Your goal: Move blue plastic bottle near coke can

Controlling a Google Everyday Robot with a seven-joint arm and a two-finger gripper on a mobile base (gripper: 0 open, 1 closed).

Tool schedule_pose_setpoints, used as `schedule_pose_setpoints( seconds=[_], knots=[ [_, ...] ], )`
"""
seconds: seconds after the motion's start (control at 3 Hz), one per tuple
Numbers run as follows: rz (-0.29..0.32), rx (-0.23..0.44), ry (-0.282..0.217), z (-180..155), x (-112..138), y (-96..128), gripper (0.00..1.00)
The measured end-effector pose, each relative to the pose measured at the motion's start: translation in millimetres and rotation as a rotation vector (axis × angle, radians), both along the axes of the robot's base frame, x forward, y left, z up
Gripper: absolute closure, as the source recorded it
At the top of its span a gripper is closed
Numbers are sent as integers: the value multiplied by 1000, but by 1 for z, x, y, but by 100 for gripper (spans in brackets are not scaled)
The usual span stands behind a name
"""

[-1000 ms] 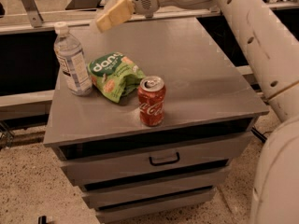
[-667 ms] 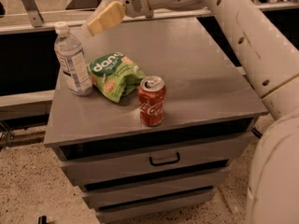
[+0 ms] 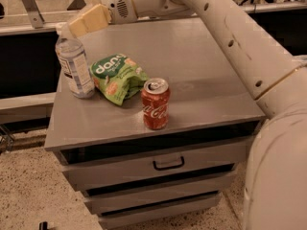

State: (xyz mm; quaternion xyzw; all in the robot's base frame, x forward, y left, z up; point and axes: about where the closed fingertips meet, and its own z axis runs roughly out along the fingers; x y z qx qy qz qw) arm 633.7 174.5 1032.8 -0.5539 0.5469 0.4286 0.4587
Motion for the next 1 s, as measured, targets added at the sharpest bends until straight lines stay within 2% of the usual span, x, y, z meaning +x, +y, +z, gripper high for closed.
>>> schedule_pose_setpoints(
  seconds=[0.33, 0.67, 1.0],
  knots=[
    [15, 15, 29, -2, -6, 10, 0],
    [23, -11, 26, -11, -10, 14, 0],
    [23, -36, 23, -20, -13, 16, 13]
  ],
)
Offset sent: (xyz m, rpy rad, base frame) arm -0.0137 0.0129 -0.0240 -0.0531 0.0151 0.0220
